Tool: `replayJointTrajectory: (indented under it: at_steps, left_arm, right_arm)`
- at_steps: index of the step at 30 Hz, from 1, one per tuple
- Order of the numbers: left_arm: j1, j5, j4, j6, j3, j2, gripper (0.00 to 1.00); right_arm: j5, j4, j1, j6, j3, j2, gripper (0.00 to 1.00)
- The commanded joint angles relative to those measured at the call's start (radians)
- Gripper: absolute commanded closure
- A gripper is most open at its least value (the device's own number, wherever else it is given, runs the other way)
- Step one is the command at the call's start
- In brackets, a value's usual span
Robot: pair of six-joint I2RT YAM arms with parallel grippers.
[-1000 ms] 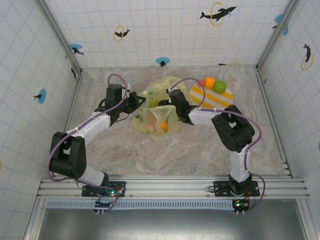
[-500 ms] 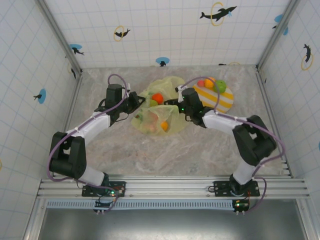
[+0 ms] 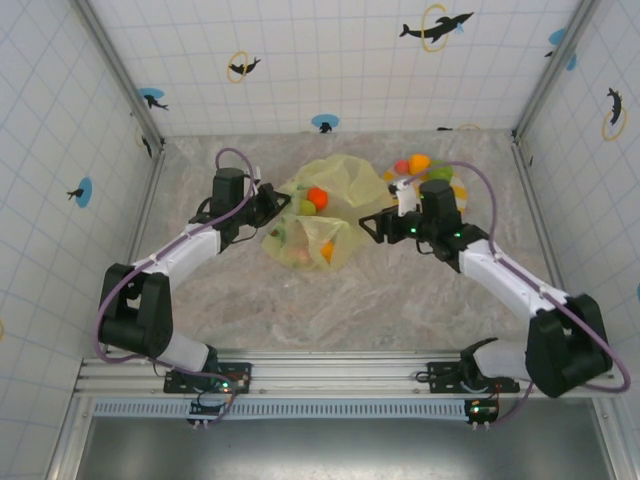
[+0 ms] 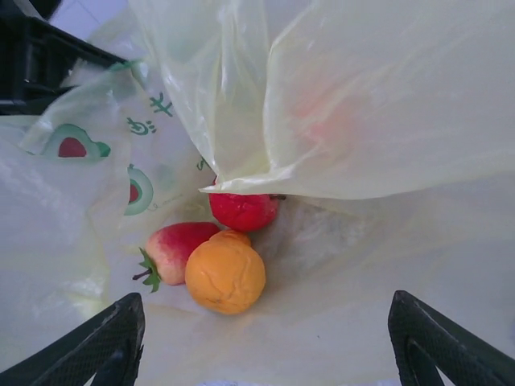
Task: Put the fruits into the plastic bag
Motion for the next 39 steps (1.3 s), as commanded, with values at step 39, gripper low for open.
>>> replayJointTrajectory:
  at_steps: [39]
  left_arm:
    - [0.007, 0.014, 0.006, 0.003, -0.004, 0.007, 1.00]
  right_arm:
    - [0.821, 0.048, -0.173, -0.090, 0.566, 0.716, 0.28]
